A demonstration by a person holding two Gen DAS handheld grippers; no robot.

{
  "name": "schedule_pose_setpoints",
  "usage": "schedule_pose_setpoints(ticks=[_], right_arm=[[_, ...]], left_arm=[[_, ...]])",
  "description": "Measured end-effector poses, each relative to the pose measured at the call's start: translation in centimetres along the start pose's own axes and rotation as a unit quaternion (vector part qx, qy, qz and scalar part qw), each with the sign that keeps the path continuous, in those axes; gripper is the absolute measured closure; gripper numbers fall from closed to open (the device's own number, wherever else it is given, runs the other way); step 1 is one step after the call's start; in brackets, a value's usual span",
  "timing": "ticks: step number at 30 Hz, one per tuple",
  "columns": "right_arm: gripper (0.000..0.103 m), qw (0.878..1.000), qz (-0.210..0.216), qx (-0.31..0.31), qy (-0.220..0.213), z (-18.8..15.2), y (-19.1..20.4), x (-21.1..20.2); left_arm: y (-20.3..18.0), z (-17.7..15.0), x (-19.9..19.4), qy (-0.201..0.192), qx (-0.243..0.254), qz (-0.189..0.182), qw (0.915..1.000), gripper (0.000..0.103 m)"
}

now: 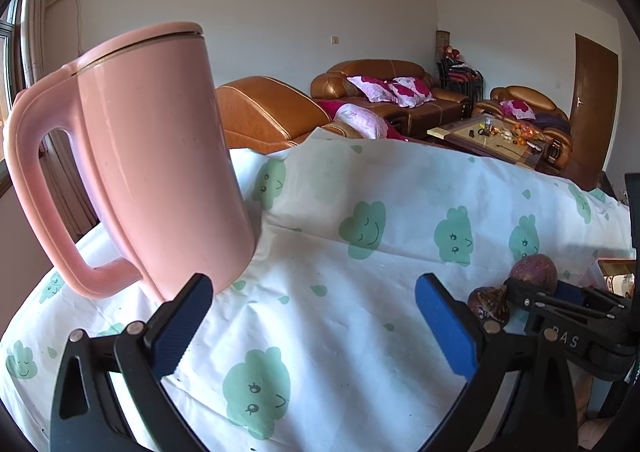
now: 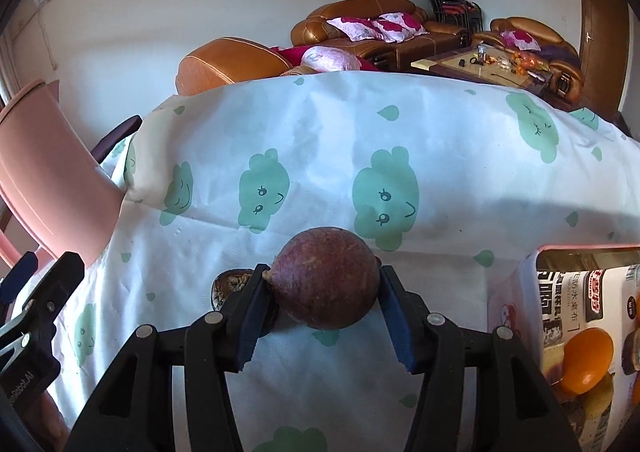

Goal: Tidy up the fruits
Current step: 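Grasp the purple fruit with the right tool while the left tool grasps the dark cake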

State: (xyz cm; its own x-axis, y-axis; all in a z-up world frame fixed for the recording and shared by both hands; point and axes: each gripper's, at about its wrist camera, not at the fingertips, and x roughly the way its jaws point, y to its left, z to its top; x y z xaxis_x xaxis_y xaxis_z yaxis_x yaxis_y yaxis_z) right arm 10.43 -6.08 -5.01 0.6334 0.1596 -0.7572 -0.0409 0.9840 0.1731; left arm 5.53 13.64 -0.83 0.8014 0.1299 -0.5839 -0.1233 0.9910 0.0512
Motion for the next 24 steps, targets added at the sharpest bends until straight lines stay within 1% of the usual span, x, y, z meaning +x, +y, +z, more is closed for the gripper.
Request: schedule_pose_setpoints(ticks=[3,5,7,10,13,16,18,20,21,23,24], right_arm=[[0.050,1.000,-0.013,-0.009,-0.009,-0.4,0.5,-0.3],[0.050,1.000,-0.013,-0.002,-0.017,-0.8,0.4,-0.9],[0.050,0.999,-0.009,0.000,-0.052,-1.2,0.4,-2.4],[0.050,0.994,-0.020,-0.017,-0.109,-2.3,0.8,-5.4],[0.050,0.988,-0.037,-0.037,-0.145,-3.7,1.0,-8.0],[0.050,0.983,-0.053,-0.046,-0.167,-5.2,0.4,-10.3],[0.050,0.981,-0.059,-0.045,-0.177,-6.1,-0.4,-11.5],[0.050,0.980,-0.064,-0.046,-0.185,-6.8,-1.1,-12.5],[0.050,0.979,-0.067,-0.047,-0.189,-7.1,-1.3,-12.8],[0.050,0.977,-0.071,-0.052,-0.194,-7.6,-1.6,-13.4],[0.050,0.977,-0.071,-0.053,-0.196,-7.7,-1.7,-13.6]], left_arm=[[0.1,-0.1,0.3,0.001,-0.002,0.001,1.0000,0.000],[0.0,-0.1,0.4,0.001,0.000,0.002,1.0000,0.000],[-0.2,-0.2,0.5,0.000,0.004,-0.001,1.0000,0.000],[-0.5,-0.3,0.4,-0.006,0.012,-0.015,0.9998,0.000],[-1.4,-0.6,0.3,-0.008,0.025,-0.048,0.9985,0.000],[-3.0,-0.8,0.5,0.005,0.041,-0.092,0.9950,0.001],[-4.4,-0.8,1.0,0.023,0.050,-0.111,0.9923,0.005],[-6.1,-0.5,1.6,0.051,0.057,-0.130,0.9886,0.013],[-7.0,-0.5,2.0,0.064,0.061,-0.138,0.9864,0.015],[-8.6,-0.3,3.0,0.086,0.069,-0.143,0.9836,0.027],[-9.3,-0.3,3.4,0.095,0.073,-0.140,0.9828,0.030]])
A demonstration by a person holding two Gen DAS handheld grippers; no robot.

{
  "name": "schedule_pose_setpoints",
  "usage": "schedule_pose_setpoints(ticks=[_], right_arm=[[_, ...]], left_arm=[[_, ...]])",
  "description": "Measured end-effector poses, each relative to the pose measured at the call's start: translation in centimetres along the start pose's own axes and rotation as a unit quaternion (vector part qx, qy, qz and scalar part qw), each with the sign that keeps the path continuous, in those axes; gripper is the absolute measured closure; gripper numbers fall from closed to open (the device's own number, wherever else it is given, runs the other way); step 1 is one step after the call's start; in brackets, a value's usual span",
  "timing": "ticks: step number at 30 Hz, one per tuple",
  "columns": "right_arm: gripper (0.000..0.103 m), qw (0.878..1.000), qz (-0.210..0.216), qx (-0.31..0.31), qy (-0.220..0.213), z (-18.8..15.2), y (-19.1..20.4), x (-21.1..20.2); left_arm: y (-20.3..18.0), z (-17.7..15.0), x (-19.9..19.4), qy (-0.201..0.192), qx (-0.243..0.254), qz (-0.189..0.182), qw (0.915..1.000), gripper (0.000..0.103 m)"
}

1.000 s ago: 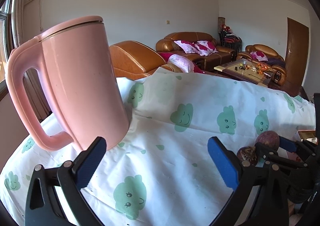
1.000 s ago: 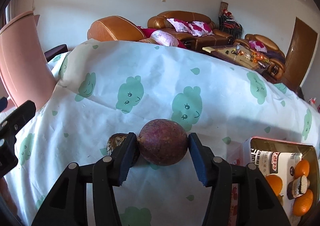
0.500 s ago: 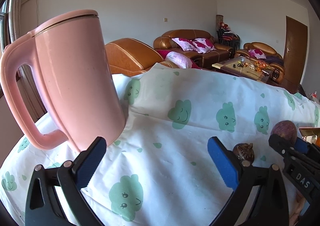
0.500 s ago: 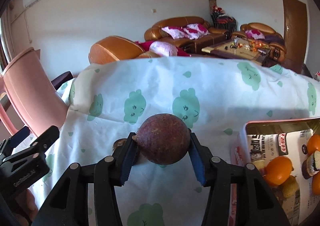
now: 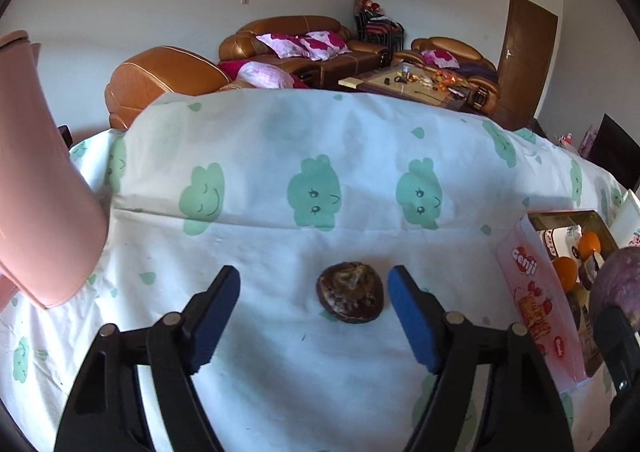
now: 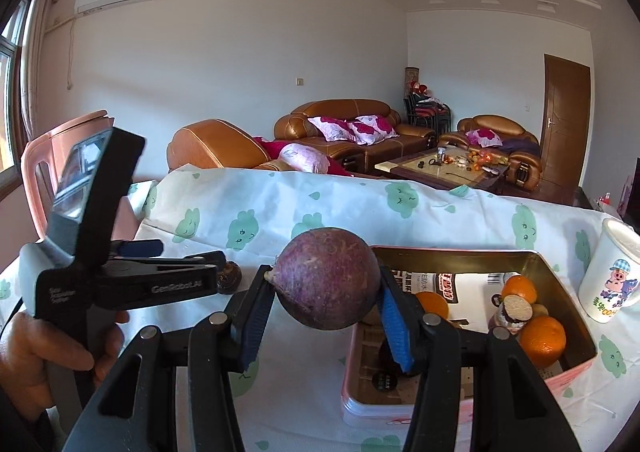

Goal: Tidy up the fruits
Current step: 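Grasp the purple fruit with the right tool while the left tool grasps the dark cake, then carry the purple fruit and dark cake over the tin tray and open both tools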

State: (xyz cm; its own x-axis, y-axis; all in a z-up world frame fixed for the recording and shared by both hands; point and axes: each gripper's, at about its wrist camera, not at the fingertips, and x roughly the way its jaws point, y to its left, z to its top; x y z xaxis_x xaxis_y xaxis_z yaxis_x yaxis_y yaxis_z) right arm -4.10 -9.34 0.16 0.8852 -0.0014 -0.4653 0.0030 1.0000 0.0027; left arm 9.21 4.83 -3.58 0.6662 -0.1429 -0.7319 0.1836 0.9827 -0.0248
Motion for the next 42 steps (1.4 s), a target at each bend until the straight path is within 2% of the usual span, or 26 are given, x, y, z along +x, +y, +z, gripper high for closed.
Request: schedule_pose_setpoints(ticks=[2,6,9,11,16,19,23,30,42], right_arm=[[0.050,1.000,0.003,0.004,-0.002,0.0,-0.3,-0.2],[0.050,1.000,0.011,0.014,0.004,0.0,-0.7,0.0],[0.050,1.000,0.017,0.013,0.011,-0.1,-0.7,0.4],[0.050,1.000,0.019,0.014,0.013,-0.2,-0.7,0.5],[0.050,1.000,0.013,0.008,0.012,-0.3,-0.5,0.7],[0.050,1.000,0.008,0.003,0.006,-0.4,-0.2,0.5],[0.050,1.000,0.008,-0.006,-0.005,-0.5,0.2,0.1],[0.050,1.000,0.005,-0.017,-0.018,-0.6,0.8,-0.5],[0.050,1.000,0.004,-0.019,-0.018,-1.2,0.6,-2.0]], left_arm=[[-0.8,0.3,1.3,0.020,0.006,0.004,0.9998,0.040],[-1.9,0.3,3.2,0.049,0.010,0.008,0.9987,0.047],[-2.5,0.3,3.1,0.042,0.020,0.013,0.9989,0.048],[-2.4,0.3,3.0,0.041,0.019,-0.005,0.9990,0.060],[-2.1,0.1,2.4,0.034,0.010,-0.003,0.9994,0.061],[-1.3,-0.2,0.9,0.000,-0.005,0.010,0.9999,0.061],[-0.8,-0.6,-0.8,-0.036,-0.008,0.044,0.9983,0.061],[0.3,-2.0,-3.5,-0.083,-0.010,0.080,0.9933,0.061],[-1.0,-4.5,-6.1,-0.106,-0.025,0.090,0.9899,0.061]])
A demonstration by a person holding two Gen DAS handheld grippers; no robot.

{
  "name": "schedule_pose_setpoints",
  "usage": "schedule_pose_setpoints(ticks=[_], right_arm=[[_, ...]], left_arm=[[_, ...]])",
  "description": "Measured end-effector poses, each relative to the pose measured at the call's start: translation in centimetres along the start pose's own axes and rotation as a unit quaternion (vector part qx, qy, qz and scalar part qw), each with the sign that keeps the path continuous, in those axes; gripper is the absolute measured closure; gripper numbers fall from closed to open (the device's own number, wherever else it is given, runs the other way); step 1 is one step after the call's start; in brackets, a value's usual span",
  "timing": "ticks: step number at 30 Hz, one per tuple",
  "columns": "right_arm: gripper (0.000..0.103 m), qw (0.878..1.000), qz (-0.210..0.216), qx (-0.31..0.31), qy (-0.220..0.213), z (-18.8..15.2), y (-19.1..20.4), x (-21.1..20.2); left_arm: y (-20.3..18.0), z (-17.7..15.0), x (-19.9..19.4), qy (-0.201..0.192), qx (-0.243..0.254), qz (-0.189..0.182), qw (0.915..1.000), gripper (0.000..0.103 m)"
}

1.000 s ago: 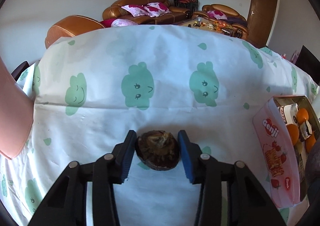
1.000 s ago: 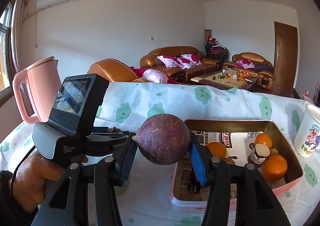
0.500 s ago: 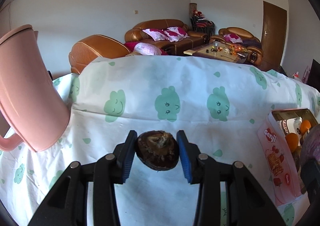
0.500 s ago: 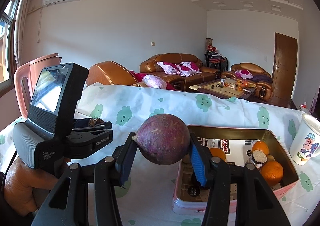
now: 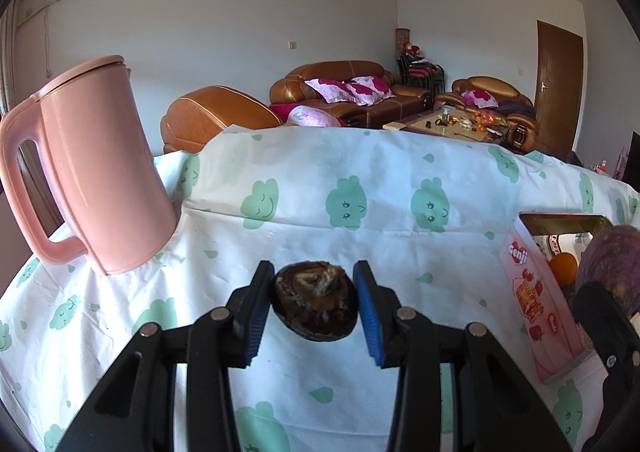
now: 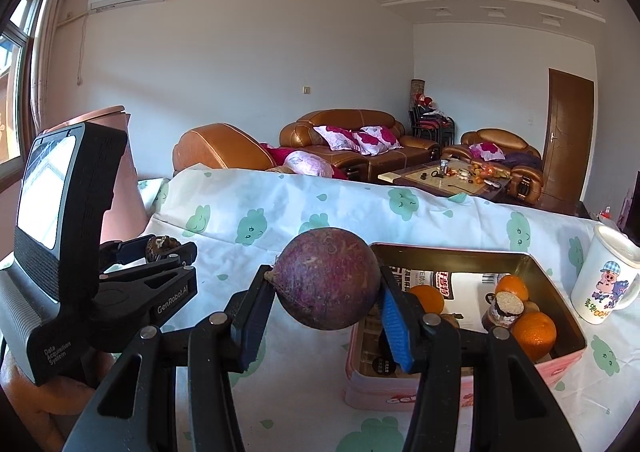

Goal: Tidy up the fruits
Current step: 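Carry the purple fruit and dark cake over the tin tray and open both tools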

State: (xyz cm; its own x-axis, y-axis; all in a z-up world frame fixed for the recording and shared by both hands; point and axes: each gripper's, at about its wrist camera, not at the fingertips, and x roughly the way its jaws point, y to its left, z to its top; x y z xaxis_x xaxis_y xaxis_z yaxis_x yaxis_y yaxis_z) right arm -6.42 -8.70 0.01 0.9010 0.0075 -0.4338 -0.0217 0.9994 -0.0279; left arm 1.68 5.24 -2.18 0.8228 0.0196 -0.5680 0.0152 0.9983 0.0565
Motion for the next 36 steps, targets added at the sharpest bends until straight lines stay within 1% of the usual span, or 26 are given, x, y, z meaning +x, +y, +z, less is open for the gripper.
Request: schedule_pose_setpoints(ticks=[3,6,9,16,23,31,36], right_arm=[[0.050,1.000,-0.002,-0.003,-0.001,-0.2,-0.4,-0.5],[0.050,1.000,-0.005,-0.001,-0.001,-0.5,-1.1,-1.1],[0.050,1.000,-0.012,0.002,-0.002,-0.7,-2.1,-1.7],[0.050,0.999,-0.036,0.008,-0.008,-1.0,-4.9,-2.7],[0.050,0.998,-0.058,0.028,-0.018,-0.9,-8.1,-3.6],[0.050,0.994,-0.095,0.042,-0.034,-0.7,-11.8,-4.8],[0.050,0.990,-0.121,0.062,-0.043,-0.6,-14.1,-5.3]], left_arm=[[-0.6,-0.4,-0.9,-0.002,0.001,-0.007,1.0000,0.061],[-1.5,-0.7,-1.5,0.001,-0.001,-0.022,0.9997,0.061],[-2.8,-1.0,-2.1,0.000,0.007,-0.035,0.9994,0.061],[-5.4,-0.8,-3.6,-0.019,0.017,-0.051,0.9984,0.061],[-7.8,-0.2,-4.5,-0.034,0.026,-0.067,0.9968,0.061],[-12.0,0.6,-5.4,-0.050,0.049,-0.102,0.9923,0.061],[-15.0,1.2,-5.6,-0.051,0.062,-0.129,0.9884,0.061]])
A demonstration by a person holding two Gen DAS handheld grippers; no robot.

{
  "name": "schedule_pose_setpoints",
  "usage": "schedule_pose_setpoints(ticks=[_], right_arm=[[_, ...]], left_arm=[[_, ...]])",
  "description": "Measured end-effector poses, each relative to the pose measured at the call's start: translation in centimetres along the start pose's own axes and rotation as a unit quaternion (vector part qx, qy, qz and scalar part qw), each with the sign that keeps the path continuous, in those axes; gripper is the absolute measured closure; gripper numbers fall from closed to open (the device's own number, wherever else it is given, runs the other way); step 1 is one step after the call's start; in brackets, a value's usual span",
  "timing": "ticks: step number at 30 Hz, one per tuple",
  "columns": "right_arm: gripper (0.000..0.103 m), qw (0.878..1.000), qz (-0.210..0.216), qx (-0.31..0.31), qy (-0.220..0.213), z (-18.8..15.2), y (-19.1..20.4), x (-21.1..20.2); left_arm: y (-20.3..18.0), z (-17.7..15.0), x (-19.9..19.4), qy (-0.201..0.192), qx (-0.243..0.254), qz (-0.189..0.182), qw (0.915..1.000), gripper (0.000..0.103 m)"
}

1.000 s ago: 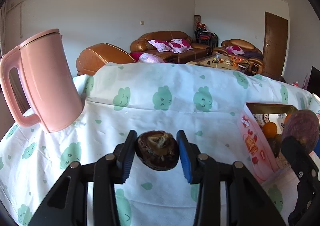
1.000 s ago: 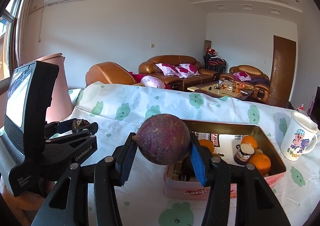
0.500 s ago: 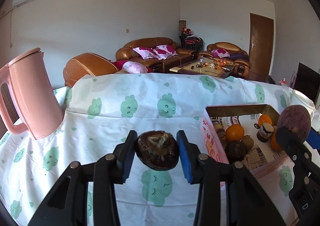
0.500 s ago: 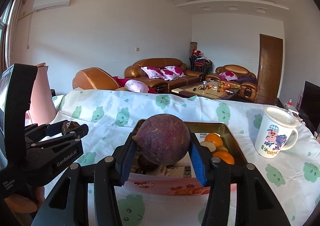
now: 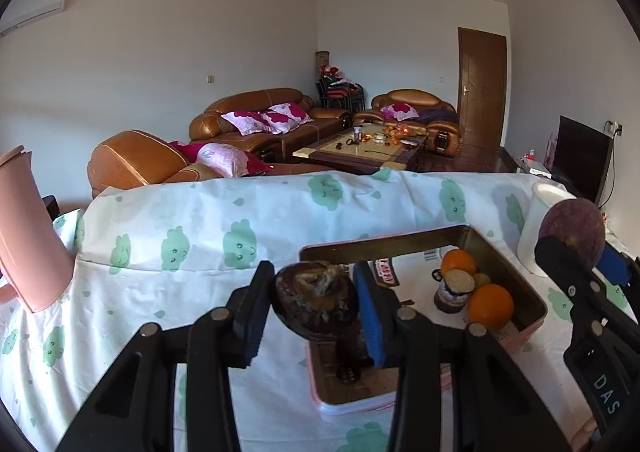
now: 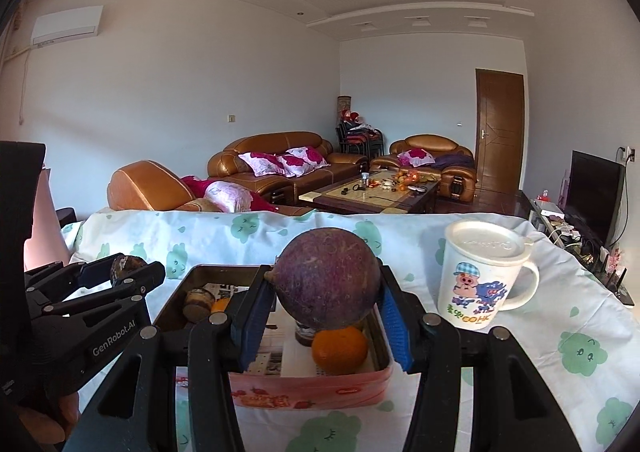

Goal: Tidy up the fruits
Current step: 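Carry the purple fruit and dark cake over the tin tray and open both tools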

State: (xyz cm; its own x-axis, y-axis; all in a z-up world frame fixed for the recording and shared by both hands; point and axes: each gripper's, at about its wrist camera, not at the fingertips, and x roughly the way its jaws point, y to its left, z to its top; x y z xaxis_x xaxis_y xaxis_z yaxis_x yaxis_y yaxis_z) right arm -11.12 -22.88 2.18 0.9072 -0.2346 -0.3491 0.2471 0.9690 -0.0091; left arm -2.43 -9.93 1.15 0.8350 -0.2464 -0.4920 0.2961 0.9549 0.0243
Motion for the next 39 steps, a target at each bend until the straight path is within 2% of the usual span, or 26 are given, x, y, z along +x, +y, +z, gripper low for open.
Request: schedule_pose_setpoints(ticks=[12,23,30,39], right_arm=[[0.050,0.999,-0.042,0.018,0.001,0.6,-3.4,1.2],[0.050,0.999,-0.049,0.005,0.014,1.6,-2.9,4.3],[0.050,0.998,-0.005,0.019,0.067,1.5,-1.8,8.6],[0.050,0.987,0.076,0.066,0.123,0.7,-2.9,11.4]], left_arm=[[-4.0,1.4,2.8,0.009,0.004,-0.035,0.9994,0.061],[-2.6,1.9,4.9,0.029,-0.020,-0.040,0.9986,0.061],[-2.4,1.5,6.1,0.044,-0.020,-0.034,0.9983,0.060],[-2.6,0.4,7.3,0.069,-0.019,-0.034,0.9968,0.061]])
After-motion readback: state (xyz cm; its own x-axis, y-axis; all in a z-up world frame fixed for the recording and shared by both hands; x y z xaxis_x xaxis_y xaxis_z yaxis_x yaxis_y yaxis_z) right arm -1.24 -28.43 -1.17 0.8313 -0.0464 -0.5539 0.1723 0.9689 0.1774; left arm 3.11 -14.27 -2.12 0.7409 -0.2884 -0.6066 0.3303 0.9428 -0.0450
